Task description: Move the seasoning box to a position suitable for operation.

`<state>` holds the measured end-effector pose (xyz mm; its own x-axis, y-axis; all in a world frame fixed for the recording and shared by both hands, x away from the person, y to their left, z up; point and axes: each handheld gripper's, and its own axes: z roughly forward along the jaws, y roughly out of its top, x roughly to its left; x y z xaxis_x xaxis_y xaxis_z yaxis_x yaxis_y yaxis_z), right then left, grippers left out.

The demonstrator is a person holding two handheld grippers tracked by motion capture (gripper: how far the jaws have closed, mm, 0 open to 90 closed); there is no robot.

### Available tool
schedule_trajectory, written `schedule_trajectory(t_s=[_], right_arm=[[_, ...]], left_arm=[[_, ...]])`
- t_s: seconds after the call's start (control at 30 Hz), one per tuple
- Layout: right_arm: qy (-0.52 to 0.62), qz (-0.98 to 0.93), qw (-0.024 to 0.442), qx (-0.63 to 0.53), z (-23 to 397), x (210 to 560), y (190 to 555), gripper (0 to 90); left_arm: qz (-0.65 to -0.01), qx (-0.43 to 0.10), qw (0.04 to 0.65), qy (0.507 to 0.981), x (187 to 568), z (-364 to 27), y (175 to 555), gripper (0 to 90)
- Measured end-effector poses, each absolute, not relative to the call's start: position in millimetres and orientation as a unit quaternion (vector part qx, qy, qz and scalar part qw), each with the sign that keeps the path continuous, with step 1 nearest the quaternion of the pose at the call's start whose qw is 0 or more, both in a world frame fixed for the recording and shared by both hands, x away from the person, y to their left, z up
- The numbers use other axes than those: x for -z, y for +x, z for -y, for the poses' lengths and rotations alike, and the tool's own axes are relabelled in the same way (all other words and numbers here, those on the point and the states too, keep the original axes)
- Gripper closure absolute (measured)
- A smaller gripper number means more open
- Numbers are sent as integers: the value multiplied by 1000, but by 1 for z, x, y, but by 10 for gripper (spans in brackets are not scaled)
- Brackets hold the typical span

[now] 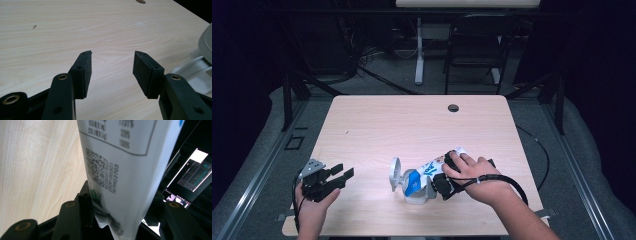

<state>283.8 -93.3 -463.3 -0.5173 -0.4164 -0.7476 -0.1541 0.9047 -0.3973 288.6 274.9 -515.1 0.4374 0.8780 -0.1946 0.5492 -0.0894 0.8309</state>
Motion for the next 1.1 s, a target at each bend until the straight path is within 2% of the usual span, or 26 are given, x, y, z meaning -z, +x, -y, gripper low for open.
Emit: schedule_trajectory(t_s=[1.1], right_arm=[[-171, -860, 461, 140, 93, 464, 284, 549]], left_arm=[[-499, -180, 453, 717, 515, -275, 289, 498]])
